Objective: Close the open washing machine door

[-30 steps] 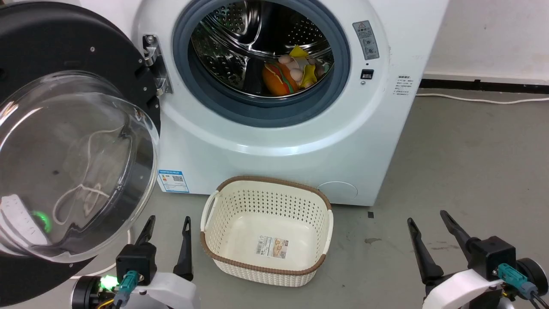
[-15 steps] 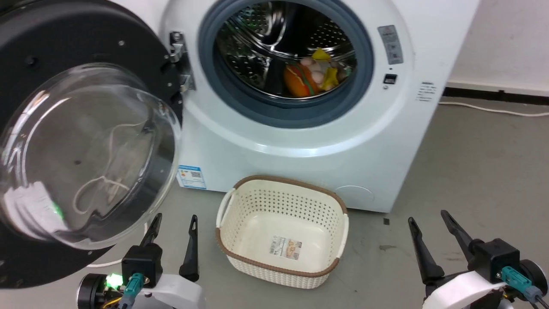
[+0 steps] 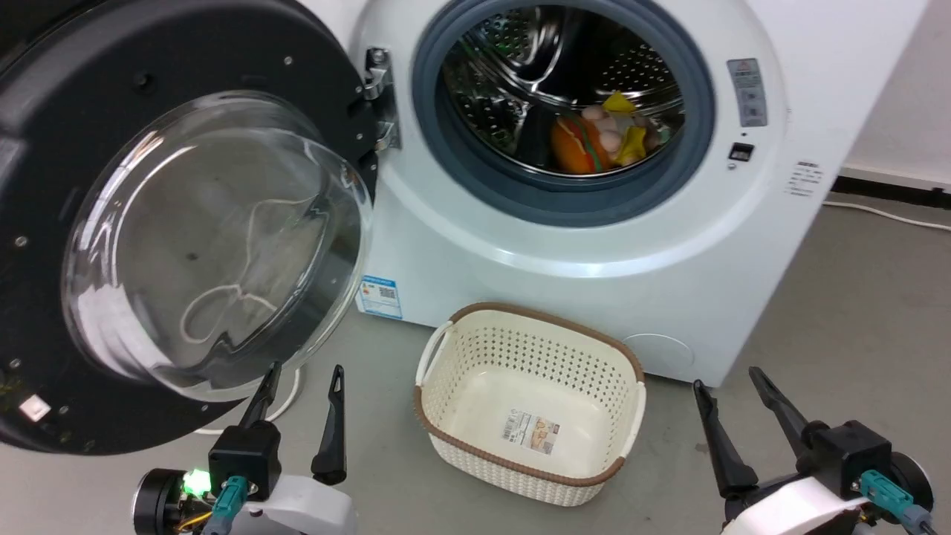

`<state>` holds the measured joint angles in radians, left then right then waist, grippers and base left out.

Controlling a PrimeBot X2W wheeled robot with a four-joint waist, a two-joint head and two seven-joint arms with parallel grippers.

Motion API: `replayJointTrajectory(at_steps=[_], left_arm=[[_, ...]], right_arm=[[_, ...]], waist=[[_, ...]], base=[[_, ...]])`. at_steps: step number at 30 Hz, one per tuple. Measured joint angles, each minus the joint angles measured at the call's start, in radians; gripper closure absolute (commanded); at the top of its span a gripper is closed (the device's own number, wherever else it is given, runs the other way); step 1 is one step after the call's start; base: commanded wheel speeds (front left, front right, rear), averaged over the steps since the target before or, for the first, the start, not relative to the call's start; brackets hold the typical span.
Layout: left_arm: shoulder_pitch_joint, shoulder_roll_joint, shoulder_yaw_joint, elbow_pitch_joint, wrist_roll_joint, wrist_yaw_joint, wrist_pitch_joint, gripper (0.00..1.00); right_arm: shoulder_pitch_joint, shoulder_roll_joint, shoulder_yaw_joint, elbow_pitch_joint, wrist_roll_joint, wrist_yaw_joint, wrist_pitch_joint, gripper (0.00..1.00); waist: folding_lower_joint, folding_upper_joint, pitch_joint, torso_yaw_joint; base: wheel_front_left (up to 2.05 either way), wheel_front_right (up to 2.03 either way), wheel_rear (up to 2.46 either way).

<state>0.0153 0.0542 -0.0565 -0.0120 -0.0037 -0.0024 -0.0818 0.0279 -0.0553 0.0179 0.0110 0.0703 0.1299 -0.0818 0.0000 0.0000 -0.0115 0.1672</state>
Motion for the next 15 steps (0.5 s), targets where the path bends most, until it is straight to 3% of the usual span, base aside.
replayJointTrajectory(at_steps=[15], left_arm=[[0.007, 0.000, 0.003, -0.041, -0.007, 0.018, -0.030, 0.00]], right_arm=[[-0.017, 0.000, 0.053, 0.015, 0.002, 0.000, -0.031, 0.00]], waist=[[0.0000, 0.0000, 0.018, 0.074]], base=[[0.00, 0.00, 0.00]])
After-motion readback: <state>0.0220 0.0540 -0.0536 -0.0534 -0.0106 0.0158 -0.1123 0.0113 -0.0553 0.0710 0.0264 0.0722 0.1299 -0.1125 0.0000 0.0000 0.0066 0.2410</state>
